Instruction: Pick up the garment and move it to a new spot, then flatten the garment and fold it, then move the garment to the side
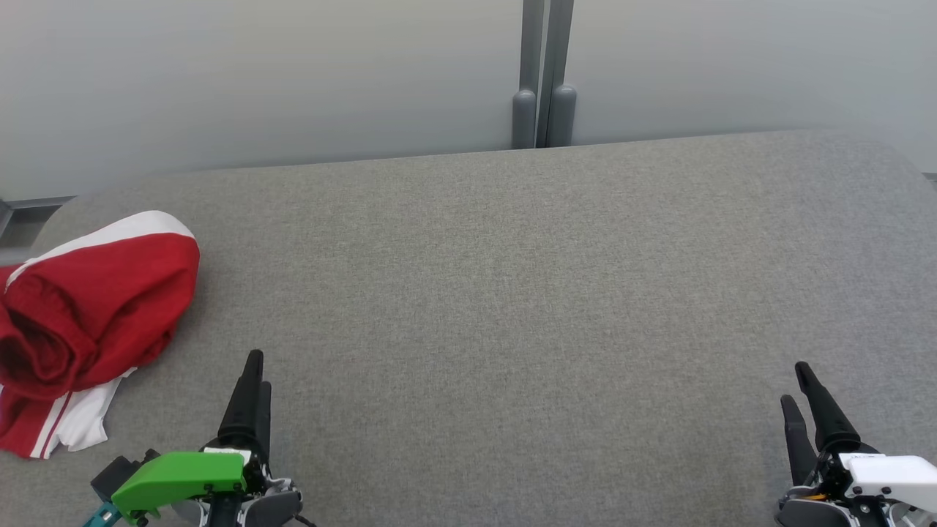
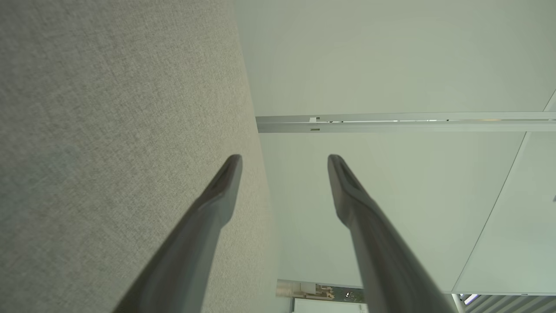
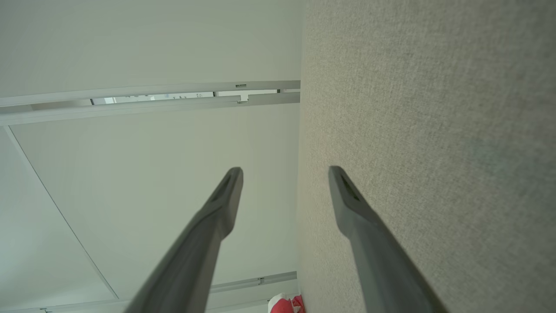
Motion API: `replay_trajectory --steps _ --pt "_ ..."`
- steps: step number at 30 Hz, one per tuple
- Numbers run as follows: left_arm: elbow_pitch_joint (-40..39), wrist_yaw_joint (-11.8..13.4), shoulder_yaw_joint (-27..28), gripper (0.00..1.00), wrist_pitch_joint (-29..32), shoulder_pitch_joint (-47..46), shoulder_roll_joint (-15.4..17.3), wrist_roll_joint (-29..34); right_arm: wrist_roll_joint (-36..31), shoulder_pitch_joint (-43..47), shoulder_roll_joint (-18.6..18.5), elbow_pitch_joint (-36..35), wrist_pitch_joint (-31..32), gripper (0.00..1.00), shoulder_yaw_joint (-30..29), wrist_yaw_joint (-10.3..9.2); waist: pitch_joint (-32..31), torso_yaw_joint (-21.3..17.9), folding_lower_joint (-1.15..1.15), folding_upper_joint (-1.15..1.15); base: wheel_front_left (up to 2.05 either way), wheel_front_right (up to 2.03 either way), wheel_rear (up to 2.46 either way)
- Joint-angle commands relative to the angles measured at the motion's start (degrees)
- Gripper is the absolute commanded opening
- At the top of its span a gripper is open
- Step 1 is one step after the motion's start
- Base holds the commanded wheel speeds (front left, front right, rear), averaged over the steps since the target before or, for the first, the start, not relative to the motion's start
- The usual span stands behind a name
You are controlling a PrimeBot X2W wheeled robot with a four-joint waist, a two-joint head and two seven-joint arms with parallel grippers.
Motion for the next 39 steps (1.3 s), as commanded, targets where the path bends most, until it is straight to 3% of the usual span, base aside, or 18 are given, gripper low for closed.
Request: replay_trajectory --steps 1,18,28,39 --pt "-0.86 -0.16 0.23 1.0 -0.58 -0.49 0.16 1.45 -1.01 -1.78 -0.53 -0.27 -0.85 1.0 0.82 0.02 -0.06 -0.02 0.0 0.0 0.0 0.0 0.0" --pt "-1.58 2.4 1.52 1.0 -4.04 -0.26 0.2 15.62 -15.58 -4.27 -0.76 2.31 -5.82 1.0 3.81 0.02 -0.66 0.05 0.0 0.0 0.0 0.0 0.0" --pt "-2.02 4.4 0.18 1.0 -5.61 -0.15 0.48 28.47 -25.23 -5.42 -0.83 3.99 -8.06 1.0 6.23 0.03 -0.98 0.24 0.0 0.0 0.0 0.0 0.0" --pt "-2.11 5.83 -1.52 1.0 -7.34 0.5 2.23 42.27 -41.31 -6.8 -0.94 3.86 -8.99 1.0 7.72 0.03 -1.34 0.44 0.0 0.0 0.0 0.0 0.0"
